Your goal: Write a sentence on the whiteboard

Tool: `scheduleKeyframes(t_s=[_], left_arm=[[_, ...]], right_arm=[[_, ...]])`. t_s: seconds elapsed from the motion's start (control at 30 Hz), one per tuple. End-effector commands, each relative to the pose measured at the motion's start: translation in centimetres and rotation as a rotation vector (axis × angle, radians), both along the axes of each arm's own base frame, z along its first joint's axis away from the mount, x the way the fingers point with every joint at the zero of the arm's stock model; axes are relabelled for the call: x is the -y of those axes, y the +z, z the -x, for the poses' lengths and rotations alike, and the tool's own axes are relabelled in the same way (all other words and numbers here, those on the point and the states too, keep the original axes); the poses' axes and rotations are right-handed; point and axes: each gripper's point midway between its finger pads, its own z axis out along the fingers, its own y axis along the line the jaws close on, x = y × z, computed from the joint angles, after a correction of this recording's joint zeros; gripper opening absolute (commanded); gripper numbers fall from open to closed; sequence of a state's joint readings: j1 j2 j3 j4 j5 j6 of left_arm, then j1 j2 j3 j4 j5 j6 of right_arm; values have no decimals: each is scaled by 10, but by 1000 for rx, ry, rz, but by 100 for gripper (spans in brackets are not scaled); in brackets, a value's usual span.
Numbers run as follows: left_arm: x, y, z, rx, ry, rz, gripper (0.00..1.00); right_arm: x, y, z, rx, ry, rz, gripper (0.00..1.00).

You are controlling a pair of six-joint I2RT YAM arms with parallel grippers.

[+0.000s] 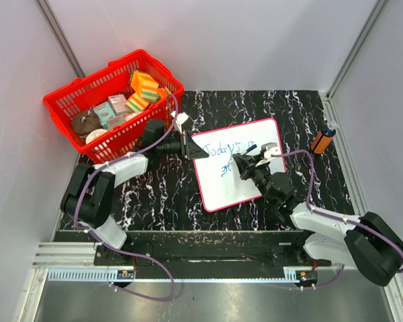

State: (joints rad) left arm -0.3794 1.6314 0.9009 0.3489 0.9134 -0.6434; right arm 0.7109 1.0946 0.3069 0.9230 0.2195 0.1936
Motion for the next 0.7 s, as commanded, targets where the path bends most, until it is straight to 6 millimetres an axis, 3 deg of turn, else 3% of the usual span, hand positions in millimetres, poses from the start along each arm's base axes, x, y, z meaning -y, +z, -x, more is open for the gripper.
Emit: scheduleKeyframes(t_s=[0.0,0.67], left_arm=[[-11,-42,7,-17,20,-130,0],[-10,-43,8,-20,19,-128,0]], right_arm=[[0,28,-13,72,-45,-35,0],[-1,5,-12,15,-34,9,0]])
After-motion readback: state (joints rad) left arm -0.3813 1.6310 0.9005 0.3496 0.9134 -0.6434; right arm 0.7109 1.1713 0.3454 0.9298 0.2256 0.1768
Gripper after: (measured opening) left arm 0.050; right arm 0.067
